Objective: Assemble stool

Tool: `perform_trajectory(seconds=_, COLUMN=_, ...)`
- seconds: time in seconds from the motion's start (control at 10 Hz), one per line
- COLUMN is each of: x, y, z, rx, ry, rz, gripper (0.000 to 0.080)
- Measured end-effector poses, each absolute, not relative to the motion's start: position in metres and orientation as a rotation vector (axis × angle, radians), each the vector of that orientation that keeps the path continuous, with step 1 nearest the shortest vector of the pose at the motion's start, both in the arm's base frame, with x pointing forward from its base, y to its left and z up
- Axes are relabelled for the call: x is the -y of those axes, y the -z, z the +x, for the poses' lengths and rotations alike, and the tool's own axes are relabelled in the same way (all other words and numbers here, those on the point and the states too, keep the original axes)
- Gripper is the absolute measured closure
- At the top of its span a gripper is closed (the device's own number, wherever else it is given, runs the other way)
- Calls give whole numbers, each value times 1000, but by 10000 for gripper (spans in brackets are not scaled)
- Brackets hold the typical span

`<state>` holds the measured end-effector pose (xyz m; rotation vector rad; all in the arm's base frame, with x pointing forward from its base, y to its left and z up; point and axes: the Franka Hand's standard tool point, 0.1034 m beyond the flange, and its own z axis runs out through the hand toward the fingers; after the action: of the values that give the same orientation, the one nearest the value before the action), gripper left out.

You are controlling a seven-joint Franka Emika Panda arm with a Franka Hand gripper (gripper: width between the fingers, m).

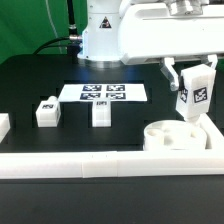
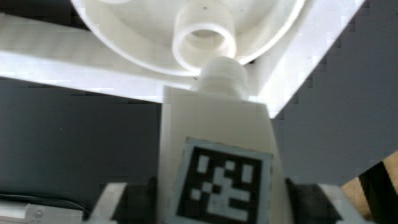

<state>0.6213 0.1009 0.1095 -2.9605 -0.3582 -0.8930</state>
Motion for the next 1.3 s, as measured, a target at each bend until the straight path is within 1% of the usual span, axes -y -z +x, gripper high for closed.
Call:
perform_trajectory(seconds=0.2, x=-106, y=-103, z=626, rx=600, ry=1001, rz=-2949, gripper=475)
perform_trajectory(seconds=0.3, x=-107, y=-97, z=627, rx=628, ry=982, rz=-2957, gripper=475)
perform_trajectory(seconds=0.7, x=-105, y=-96, z=626, rx=630, ry=978, rz=-2959, gripper=475)
perform_trajectory(seconds=0.8, x=-98, y=-91, z=625, rx=643, ry=967, rz=-2969, gripper=475)
perform_trajectory(seconds=0.9, x=-93, y=-89, z=626, rx=633, ry=962, rz=-2975, gripper=475)
perform_trajectory(seconds=1.3, x=-97, y=-89, z=625, rx=639, ry=960, rz=-2972, gripper=474)
